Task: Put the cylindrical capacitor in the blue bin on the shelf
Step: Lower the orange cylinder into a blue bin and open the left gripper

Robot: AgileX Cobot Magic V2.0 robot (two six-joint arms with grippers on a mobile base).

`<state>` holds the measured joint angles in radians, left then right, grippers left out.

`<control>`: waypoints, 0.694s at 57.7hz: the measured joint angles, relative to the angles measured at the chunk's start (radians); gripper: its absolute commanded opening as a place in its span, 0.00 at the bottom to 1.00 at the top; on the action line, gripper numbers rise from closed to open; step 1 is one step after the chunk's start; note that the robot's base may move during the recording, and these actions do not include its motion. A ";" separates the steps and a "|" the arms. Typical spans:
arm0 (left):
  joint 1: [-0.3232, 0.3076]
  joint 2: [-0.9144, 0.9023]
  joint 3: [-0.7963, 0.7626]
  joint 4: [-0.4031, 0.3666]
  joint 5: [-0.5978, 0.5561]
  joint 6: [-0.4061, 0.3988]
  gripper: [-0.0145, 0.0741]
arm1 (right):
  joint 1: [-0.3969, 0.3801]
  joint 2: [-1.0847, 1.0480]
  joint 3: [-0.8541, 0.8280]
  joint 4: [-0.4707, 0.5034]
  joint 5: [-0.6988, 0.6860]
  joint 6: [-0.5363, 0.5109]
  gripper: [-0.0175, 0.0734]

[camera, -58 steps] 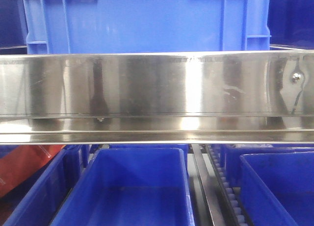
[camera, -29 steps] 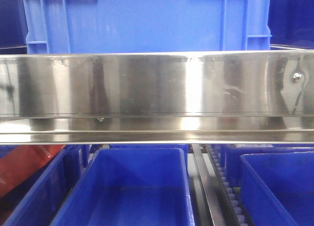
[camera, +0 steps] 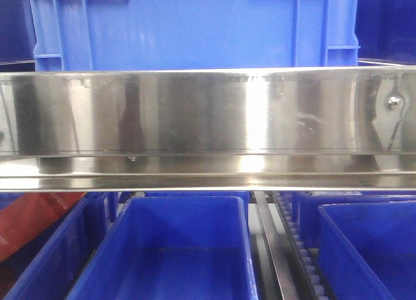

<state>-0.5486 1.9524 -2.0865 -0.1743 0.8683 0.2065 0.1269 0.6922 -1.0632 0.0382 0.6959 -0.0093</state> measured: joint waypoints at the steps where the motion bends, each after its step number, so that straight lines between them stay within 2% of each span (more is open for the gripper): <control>1: 0.000 0.002 0.000 0.000 0.002 0.002 0.55 | 0.005 0.000 0.000 0.000 0.000 0.000 0.01; 6: 0.000 0.012 0.000 0.002 0.013 0.002 0.80 | 0.018 0.000 0.000 0.000 0.000 0.000 0.01; 9: 0.000 0.012 -0.001 0.002 0.013 0.002 0.87 | 0.020 0.000 0.000 0.000 0.000 0.000 0.01; 24: 0.000 -0.010 -0.002 0.002 0.024 0.002 0.67 | 0.025 0.000 0.000 0.000 0.000 0.000 0.01; 31: 0.000 -0.068 -0.002 0.012 0.055 0.002 0.47 | 0.027 0.000 0.000 0.000 0.000 0.002 0.01; 40: 0.000 -0.176 -0.002 0.043 0.130 0.000 0.17 | 0.027 0.000 0.000 0.000 0.000 0.002 0.01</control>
<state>-0.5486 1.7763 -2.0888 -0.1310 0.9984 0.2063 0.1536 0.6922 -1.0632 0.0382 0.6959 -0.0074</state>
